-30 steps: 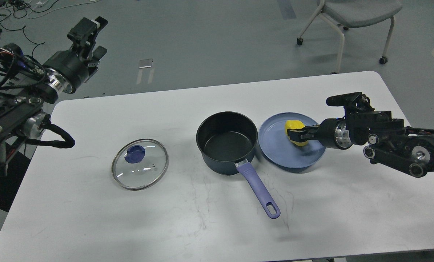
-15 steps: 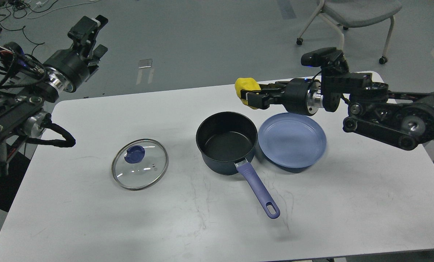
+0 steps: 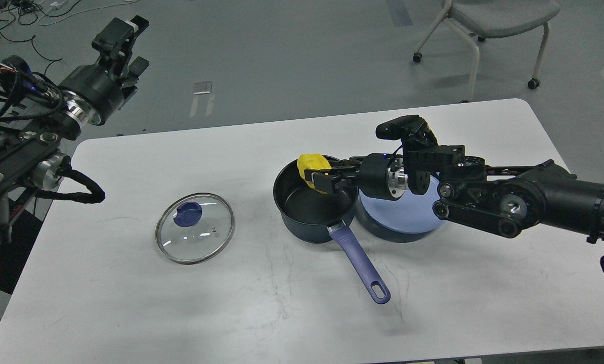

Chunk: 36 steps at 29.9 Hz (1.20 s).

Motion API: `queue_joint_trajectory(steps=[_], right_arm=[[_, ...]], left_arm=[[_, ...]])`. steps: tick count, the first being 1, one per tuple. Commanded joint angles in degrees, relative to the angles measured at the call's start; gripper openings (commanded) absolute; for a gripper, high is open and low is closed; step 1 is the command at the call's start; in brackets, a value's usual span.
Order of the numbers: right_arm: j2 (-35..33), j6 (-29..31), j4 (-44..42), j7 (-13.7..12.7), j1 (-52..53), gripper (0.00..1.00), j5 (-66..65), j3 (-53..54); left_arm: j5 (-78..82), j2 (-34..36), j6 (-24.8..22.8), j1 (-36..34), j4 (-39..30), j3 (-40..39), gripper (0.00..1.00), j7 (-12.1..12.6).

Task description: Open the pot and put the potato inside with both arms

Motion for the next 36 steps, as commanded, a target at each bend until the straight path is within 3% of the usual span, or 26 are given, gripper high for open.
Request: queue_joint_trajectory(steps=[1, 7, 11, 13, 16, 18, 20, 24, 26, 28, 31, 36], right_arm=[[0.41, -0.94, 0.74, -0.13, 0.55, 0.99, 8.88, 0.73], [0.23, -0.77, 1.27, -0.13, 0.81, 1.0, 16.64, 5.91], [-0.38, -0.68, 0.75, -0.39, 0.9, 1.0, 19.0, 14.76], [-1.34, -0.15, 0.65, -1.53, 0.64, 1.0, 25.32, 20.67], [-3.63, 0.46, 0.92, -5.04, 0.55, 1.0, 39.55, 25.59], [-5.38, 0.55, 1.09, -9.51, 0.46, 1.0, 50.26, 29.71], [-6.44, 0.81, 0.92, -11.81, 0.02, 1.0, 54.41, 33.32], [-7.24, 4.32, 0.66, -14.54, -2.7, 1.0, 57.86, 37.9], [-7.24, 6.52, 0.13, -17.08, -4.45, 1.0, 60.23, 40.45], [-7.24, 6.79, -0.4, -18.23, -5.07, 1.0, 60.5, 40.99], [-6.98, 6.27, -0.66, -18.41, -5.34, 1.0, 60.41, 40.81], [-6.71, 4.07, -1.89, -17.89, -4.55, 1.0, 60.33, 40.46]], left_arm=[[0.01, -0.09, 0.04, -0.06, -0.02, -0.04, 0.98, -0.27], [0.19, -0.26, -0.14, -0.24, -0.02, 0.05, 0.98, -0.97], [-0.95, -1.05, -1.36, -1.64, -0.1, -1.0, 0.98, -0.01], [-2.18, -2.19, -3.12, -2.79, -0.11, -3.55, 0.98, 1.13], [-6.83, -2.99, -5.76, -2.79, -0.63, -8.2, 0.98, 5.17], [-12.61, -3.08, -7.6, -2.35, -0.9, -11.63, 0.98, 9.99], [-16.4, -3.25, -7.87, -1.83, -0.98, -13.04, 0.98, 11.67], [-20.46, -3.34, -9.62, -0.33, -1.77, -14.98, 0.98, 12.3], [-23.44, -3.25, -14.0, 2.56, -2.39, -18.91, 0.98, 13.26], [-24.33, -3.34, -15.42, 4.41, -2.48, -20.86, 0.98, 14.32], [-24.33, -4.39, -15.34, 7.84, -2.48, -23.42, 0.98, 15.46], [-24.16, -6.06, -14.55, 10.13, -2.39, -23.51, 0.98, 15.02]])
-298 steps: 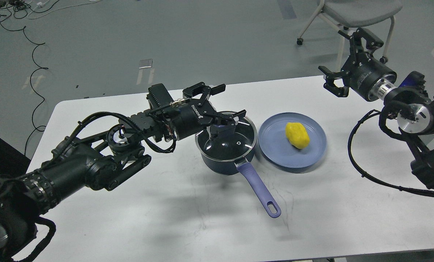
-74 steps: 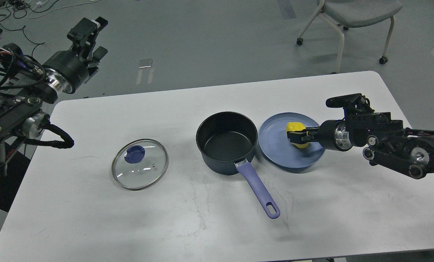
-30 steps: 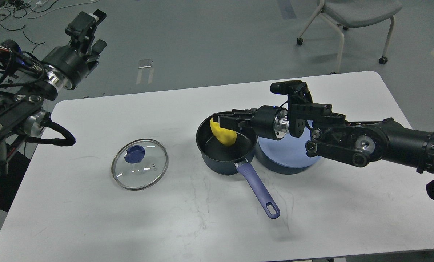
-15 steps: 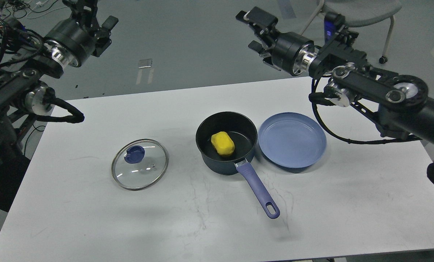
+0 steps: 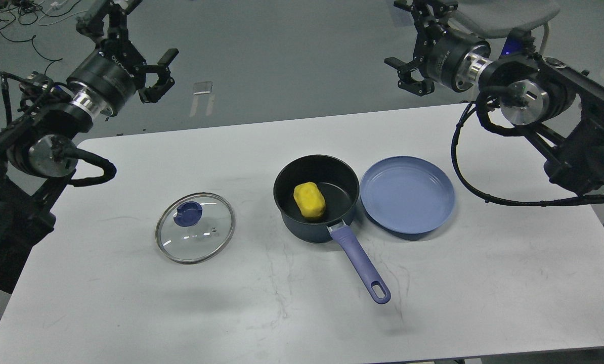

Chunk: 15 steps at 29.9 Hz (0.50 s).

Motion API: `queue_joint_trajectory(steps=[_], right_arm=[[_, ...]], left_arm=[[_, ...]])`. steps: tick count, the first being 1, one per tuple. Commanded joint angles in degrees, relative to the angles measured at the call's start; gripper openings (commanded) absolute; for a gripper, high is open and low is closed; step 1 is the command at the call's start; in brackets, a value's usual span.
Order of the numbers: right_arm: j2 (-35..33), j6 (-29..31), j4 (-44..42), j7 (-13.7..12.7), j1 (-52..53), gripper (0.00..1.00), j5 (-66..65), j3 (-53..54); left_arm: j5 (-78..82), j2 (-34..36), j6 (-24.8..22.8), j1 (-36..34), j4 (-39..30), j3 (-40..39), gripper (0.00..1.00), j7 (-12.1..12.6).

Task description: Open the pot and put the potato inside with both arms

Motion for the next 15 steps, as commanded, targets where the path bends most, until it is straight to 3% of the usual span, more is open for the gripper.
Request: queue_joint_trajectory(steps=[1, 15], right_arm=[[-0.1, -0.75, -0.16, 0.45, 0.44, 1.0, -0.06, -0.24], [0.68, -0.31, -0.42, 3.0, 1.31, 1.0, -1.29, -0.95]], left_arm=[[0.17, -1.14, 1.14, 1.67, 0.03, -0.18, 0.98, -0.24], [0.35, -2.9, 1.49, 3.25, 0.03, -0.7, 0.98, -0.5]])
